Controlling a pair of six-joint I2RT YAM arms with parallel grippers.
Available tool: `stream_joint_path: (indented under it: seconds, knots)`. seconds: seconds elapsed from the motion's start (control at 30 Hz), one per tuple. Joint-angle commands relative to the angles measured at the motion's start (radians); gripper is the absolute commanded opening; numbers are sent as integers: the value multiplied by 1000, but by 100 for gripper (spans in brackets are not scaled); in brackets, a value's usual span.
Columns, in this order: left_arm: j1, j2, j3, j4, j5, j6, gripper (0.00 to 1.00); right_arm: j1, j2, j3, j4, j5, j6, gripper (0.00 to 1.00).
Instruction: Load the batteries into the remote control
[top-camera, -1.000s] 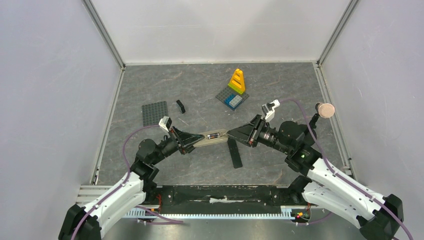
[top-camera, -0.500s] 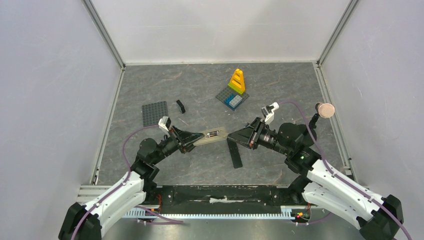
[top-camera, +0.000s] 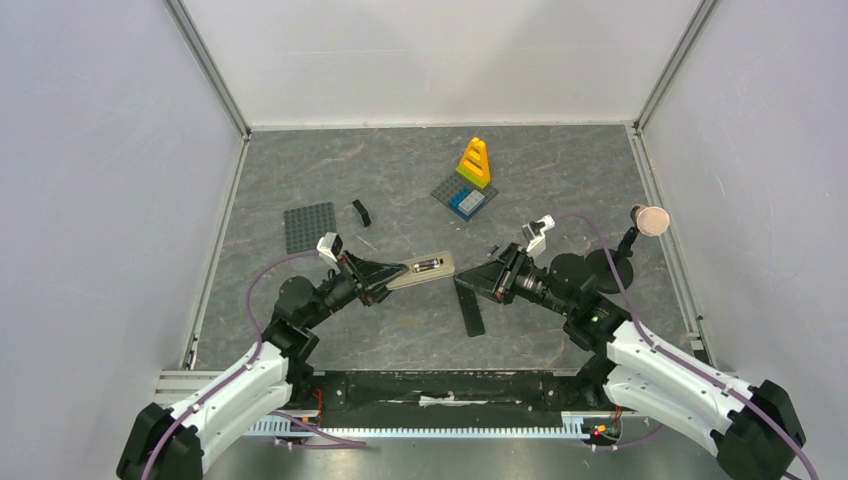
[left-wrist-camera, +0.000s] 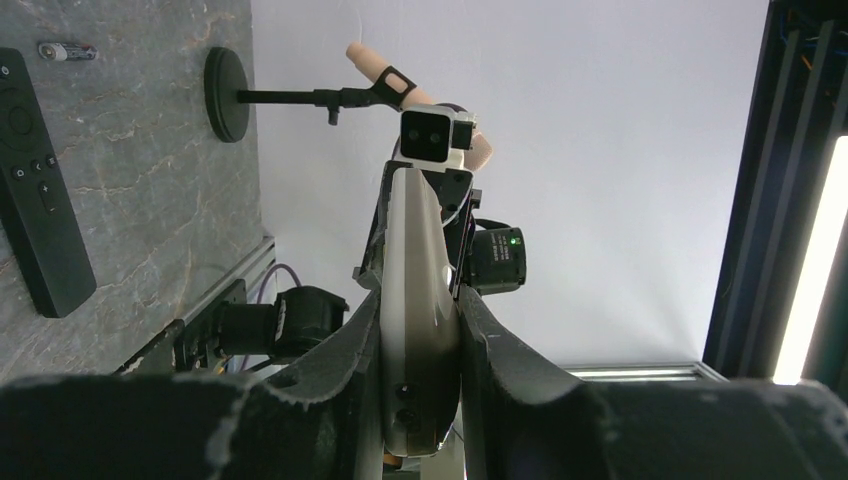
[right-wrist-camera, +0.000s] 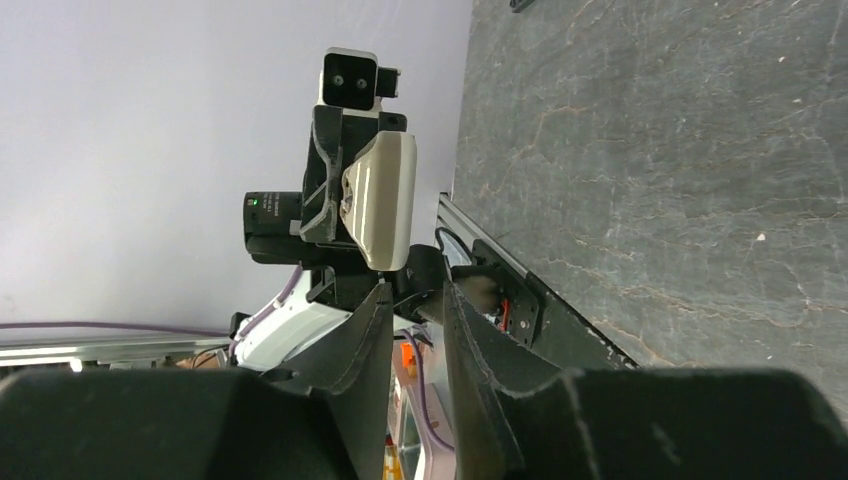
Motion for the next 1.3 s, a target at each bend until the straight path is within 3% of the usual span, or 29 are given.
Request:
stream_joint_path:
  seconds: [0.0,0.23,0.5,0.67,1.0,1.13,1.27]
  knots:
    - [-1,11,0,48,10,-41,2,-4,9,-27,120,28,15,27]
    - [1,17,-21,-17,-20,1,2,-4,43,-20,62,38,-59,33]
    - [34,-8,76,-358,-74,249,2,34,123,72,-185,62,-474,46]
    - [44,-4,180,-565,-135,395,2,210,235,133,-266,108,-780,58]
    - [75,-4,379,-906,-244,573,2,549,589,343,-314,140,-1250,71]
    - [92,-17,505,-1112,-374,643,2,635,730,458,-374,159,-1362,77]
    - [107,-9,598,-1219,-467,689,2,690,821,535,-390,143,-1437,84]
